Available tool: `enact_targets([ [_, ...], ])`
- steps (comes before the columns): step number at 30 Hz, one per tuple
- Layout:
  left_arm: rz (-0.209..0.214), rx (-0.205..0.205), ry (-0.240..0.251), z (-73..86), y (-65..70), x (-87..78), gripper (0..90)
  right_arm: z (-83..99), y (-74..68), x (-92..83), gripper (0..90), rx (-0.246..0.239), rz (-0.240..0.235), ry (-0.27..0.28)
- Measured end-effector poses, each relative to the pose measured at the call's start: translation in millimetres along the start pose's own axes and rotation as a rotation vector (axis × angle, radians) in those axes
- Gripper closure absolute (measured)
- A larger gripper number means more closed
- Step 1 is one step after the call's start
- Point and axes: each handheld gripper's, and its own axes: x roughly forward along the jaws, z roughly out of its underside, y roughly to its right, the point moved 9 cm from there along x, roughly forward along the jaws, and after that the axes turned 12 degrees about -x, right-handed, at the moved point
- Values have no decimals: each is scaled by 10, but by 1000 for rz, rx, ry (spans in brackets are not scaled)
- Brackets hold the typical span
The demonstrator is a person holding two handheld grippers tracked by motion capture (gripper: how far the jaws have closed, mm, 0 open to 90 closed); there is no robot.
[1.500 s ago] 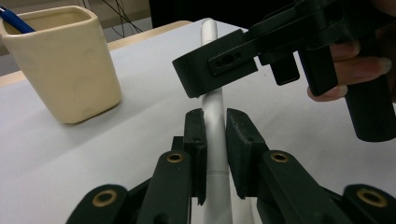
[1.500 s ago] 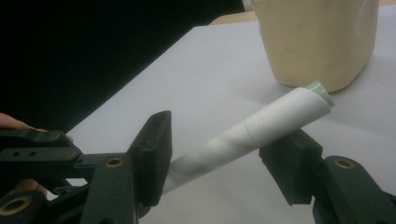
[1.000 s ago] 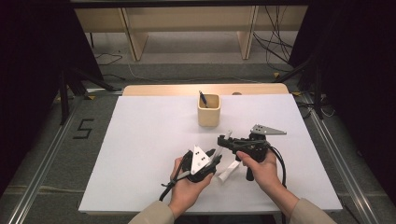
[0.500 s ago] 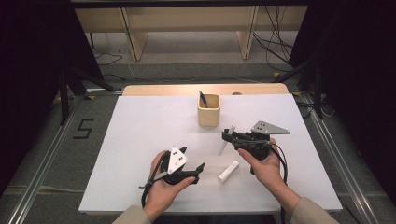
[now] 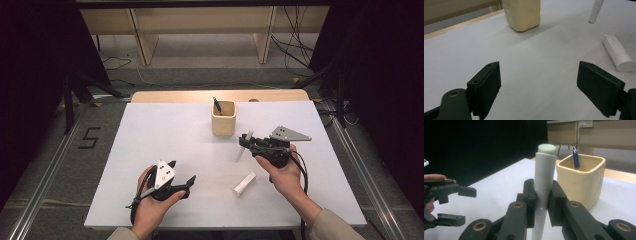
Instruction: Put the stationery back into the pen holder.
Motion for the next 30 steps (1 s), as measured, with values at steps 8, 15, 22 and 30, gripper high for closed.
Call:
enact_targets([
  [8,-4,3,-10,23,-37,18,192,-34,102,28,791,-31,39,0],
  [15,-5,4,-20,45,-28,34,196,-130,184,37,791,-43,69,14],
  [22,1,-3,-23,58,-10,48,199,-230,275,64,791,-58,93,29],
  [30,1,-1,-23,58,-7,49,201,-332,326,95,791,-72,105,31],
])
